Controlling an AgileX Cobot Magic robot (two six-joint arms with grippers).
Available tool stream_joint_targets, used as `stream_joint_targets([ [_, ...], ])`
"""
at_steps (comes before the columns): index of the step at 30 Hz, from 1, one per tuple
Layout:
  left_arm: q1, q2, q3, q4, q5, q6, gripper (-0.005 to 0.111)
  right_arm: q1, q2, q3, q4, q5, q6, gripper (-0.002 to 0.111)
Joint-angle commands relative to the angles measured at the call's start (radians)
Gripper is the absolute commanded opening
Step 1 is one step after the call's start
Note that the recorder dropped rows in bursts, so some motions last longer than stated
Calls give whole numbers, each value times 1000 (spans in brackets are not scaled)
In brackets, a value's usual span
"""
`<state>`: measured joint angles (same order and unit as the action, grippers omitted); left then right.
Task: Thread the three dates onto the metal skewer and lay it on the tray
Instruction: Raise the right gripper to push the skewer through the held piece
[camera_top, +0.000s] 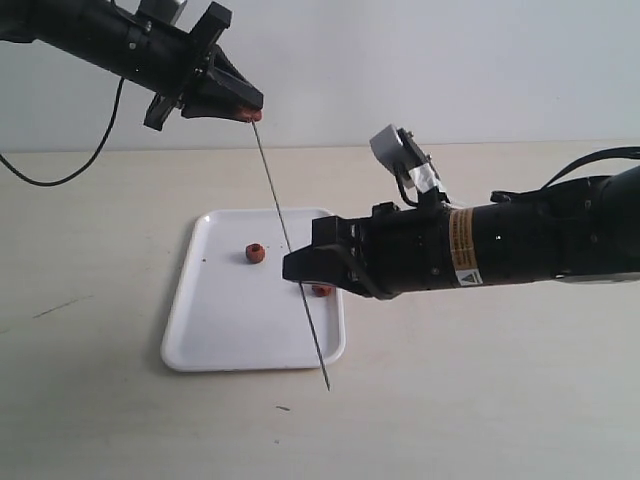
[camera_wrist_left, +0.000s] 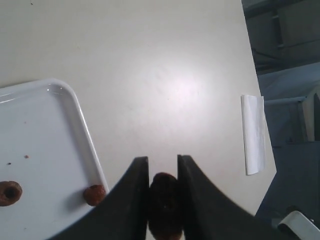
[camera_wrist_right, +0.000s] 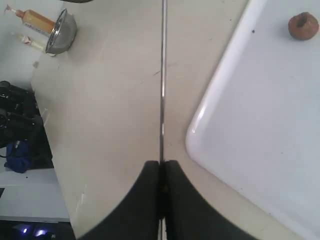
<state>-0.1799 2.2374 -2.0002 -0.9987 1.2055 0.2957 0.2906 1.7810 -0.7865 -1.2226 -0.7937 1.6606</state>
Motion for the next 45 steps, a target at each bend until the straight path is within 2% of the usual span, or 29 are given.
stream_joint_targets([
  [1, -5, -8, 1, -7, 16, -2, 22, -6, 1, -51, 10, 0, 21, 0],
  [16, -5, -8, 1, -7, 16, 1, 22, -6, 8, -197, 10, 86, 71, 0],
  [26, -7, -8, 1, -9, 16, 10, 22, -6, 174, -385, 40, 88, 138, 0],
  [45, -7, -8, 1, -7, 16, 17, 22, -6, 176, -417, 88, 198, 90, 0],
])
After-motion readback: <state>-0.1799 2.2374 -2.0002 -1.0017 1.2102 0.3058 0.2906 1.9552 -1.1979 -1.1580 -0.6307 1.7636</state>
